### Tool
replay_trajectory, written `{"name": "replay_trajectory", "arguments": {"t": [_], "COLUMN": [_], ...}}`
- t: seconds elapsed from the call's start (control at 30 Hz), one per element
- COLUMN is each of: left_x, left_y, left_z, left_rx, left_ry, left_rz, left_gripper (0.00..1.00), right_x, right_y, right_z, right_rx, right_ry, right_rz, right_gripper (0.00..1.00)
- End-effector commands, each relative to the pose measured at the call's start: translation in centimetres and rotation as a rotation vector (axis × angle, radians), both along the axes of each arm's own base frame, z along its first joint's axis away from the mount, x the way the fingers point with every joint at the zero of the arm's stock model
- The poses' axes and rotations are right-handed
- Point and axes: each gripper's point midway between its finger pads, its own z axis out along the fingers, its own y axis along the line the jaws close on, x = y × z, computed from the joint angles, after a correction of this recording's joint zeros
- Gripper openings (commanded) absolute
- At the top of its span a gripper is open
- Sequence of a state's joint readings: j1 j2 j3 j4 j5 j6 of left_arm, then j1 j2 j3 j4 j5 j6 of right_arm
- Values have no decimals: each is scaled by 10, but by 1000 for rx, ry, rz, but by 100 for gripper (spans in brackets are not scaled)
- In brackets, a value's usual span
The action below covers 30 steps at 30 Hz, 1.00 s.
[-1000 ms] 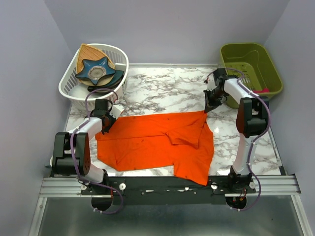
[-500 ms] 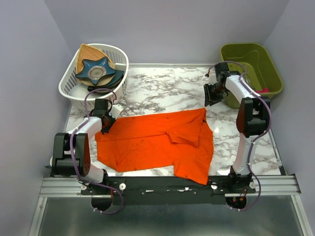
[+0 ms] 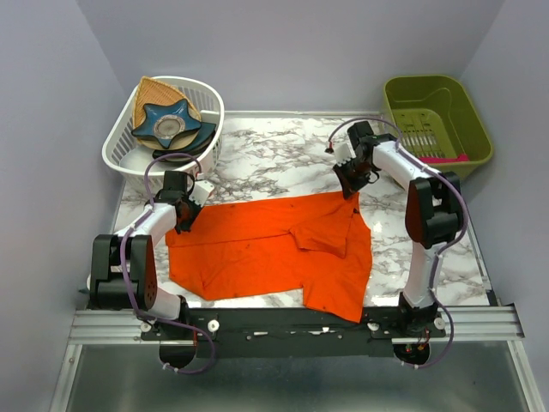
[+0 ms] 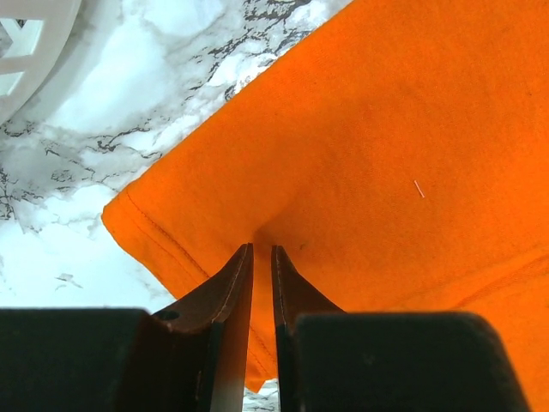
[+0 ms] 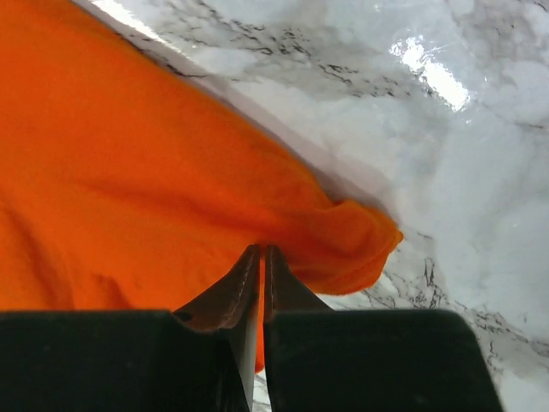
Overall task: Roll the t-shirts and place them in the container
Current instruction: Fold the T-shirt at the center of the board.
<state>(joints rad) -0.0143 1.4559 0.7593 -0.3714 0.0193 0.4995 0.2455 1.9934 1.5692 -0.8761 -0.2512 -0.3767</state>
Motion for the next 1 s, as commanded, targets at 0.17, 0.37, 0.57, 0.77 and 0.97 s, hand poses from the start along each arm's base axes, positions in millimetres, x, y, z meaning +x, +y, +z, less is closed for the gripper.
{"name": "replay_trajectory", "arguments": {"t": [0.17, 0.37, 0.57, 0.77, 0.97], "left_x": [-6, 3, 11, 21, 18], "left_y": [-1, -4, -9, -17, -45], "left_z": [-5, -4, -3, 7, 48], "left_rx": [-6, -24, -36, -62, -208], "left_ry": [13, 10, 4, -16, -84], "left_rz": [-23, -26, -38, -54, -108], "left_gripper": [23, 23, 23, 23, 26], "right_x": [49, 96, 133, 156, 152], "right_y": [-31, -38, -40, -44, -30], "right_z": [-34, -26, -18, -18, 33], "right_rx": [-196, -280, -321, -364, -264], "right_ry": [-57, -141, -214, -272, -373], "right_rz": [62, 56, 75, 80, 43], "right_gripper": [11, 8, 6, 4, 3]}}
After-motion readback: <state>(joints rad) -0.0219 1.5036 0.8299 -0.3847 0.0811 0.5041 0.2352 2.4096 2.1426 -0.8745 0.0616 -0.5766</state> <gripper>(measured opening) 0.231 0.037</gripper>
